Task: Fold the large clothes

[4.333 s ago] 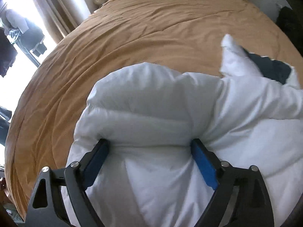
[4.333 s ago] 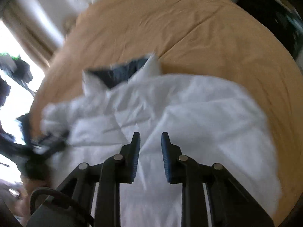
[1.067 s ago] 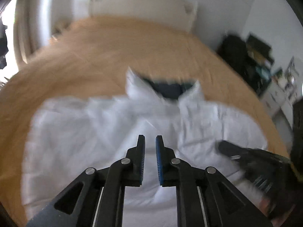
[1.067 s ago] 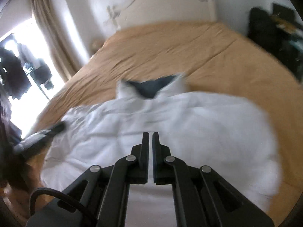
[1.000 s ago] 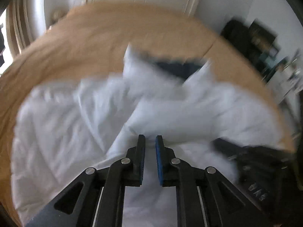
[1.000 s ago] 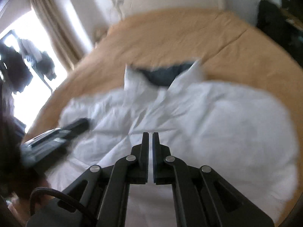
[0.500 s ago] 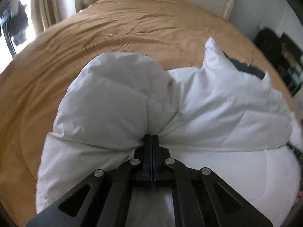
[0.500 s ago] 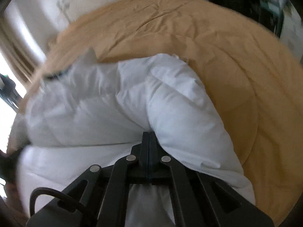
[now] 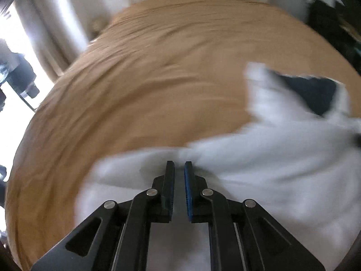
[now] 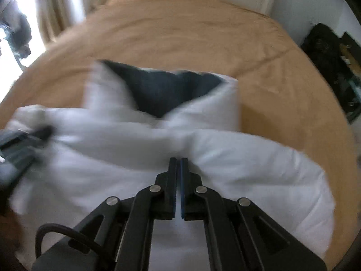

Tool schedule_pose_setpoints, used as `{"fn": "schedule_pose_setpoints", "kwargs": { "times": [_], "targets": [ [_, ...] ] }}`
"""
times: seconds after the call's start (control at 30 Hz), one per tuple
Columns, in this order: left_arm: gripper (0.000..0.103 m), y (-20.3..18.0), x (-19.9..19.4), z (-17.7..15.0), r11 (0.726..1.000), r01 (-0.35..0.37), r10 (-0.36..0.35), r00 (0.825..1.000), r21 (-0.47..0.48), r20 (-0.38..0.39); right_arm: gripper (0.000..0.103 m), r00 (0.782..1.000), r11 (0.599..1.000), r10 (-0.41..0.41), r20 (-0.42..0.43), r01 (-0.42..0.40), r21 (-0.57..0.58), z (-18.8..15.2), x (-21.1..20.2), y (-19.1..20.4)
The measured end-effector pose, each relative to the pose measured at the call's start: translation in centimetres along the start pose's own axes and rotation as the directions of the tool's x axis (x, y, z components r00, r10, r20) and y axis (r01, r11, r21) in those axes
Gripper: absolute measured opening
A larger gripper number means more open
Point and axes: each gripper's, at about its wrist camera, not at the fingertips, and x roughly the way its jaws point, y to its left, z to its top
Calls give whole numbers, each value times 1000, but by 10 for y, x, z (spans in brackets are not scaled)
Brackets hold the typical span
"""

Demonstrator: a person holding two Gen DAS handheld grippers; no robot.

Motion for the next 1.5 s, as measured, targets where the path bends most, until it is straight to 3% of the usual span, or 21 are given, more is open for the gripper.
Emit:
{"fn": "schedule_pose_setpoints", "kwargs": {
  "times": [0.1, 0.17, 0.23, 0.33, 0.47, 0.57, 0.63, 0.73, 0.77, 0.87, 0.93, 0.97, 1.03, 1.1, 1.17, 1.23, 1.37, 1.4, 1.5],
  "targets": [
    [10, 36, 30, -5, 999, -39, 37, 996, -22, -78, 0, 996, 990, -88, -10, 89, 110, -3, 1, -66],
    [9, 41, 41, -6, 999, -37, 34, 996, -33, -85, 0, 990, 975, -131, -49, 138, 176, -12, 9, -107],
    [7, 39, 49, -9, 998, -53, 50, 995, -43, -82, 0, 990, 952, -116, -82, 135, 276, -28, 23, -142],
    [6, 37, 54, -14, 996, -76, 72, 995, -48, -68, 0, 991, 921, -71, -113, 108, 374, -40, 43, -165],
    [8, 38, 30, -8, 996, -81, 78, 994, -34, -74, 0, 982, 934, -148, -119, 178, 309, -34, 46, -152],
    [9, 54, -28, -11, 989, 53, -49, 998, -136, 29, 0, 977, 946, -192, -90, 208, 246, -21, 14, -145],
    [11, 60, -83, -36, 974, 155, -137, 983, -163, 119, 2, 991, 960, -127, 50, 110, 256, -26, -45, -134],
    [20, 55, -110, -81, 959, 231, -211, 969, -166, 128, 6, 986, 974, -22, 165, -16, 226, -56, -107, -100],
    [22, 52, -108, -99, 961, 229, -216, 971, -154, 98, 6, 985, 974, -6, 171, -33, 223, -70, -115, -92],
    [22, 50, -67, -129, 984, 123, -126, 992, -128, -12, 6, 991, 972, -20, 132, -12, 234, -110, -106, -81],
    [19, 60, -64, -136, 978, 146, -147, 989, -147, 4, 4, 1000, 968, -29, 11, 25, 251, -130, -68, -91],
    [16, 68, -73, -134, 976, 128, -129, 992, -177, 7, 4, 1000, 966, -12, 15, 7, 260, -138, -60, -96],
    [17, 89, -98, -136, 947, 165, -156, 986, -275, 54, 6, 999, 959, -36, 2, 34, 282, -135, -71, -97],
    [40, 112, -126, -148, 905, 201, -170, 979, -375, 114, 7, 998, 949, 13, 61, -32, 313, -127, -98, -95],
    [50, 122, -147, -165, 868, 230, -181, 972, -439, 152, 10, 987, 948, 76, 141, -116, 296, -124, -132, -73],
    [49, 115, -164, -183, 856, 262, -210, 964, -445, 164, 10, 970, 946, 137, 202, -188, 263, -120, -149, -46],
    [49, 83, -168, -216, 877, 240, -222, 971, -417, 90, 10, 941, 936, 227, 250, -282, 211, -132, -152, 8],
    [49, 81, -164, -219, 868, 243, -235, 969, -432, 74, 10, 946, 943, 224, 234, -271, 193, -135, -144, 20],
    [49, 85, -158, -245, 806, 271, -279, 958, -527, 66, 9, 979, 981, 157, 129, -169, 91, -154, -104, 50]
  ]
}}
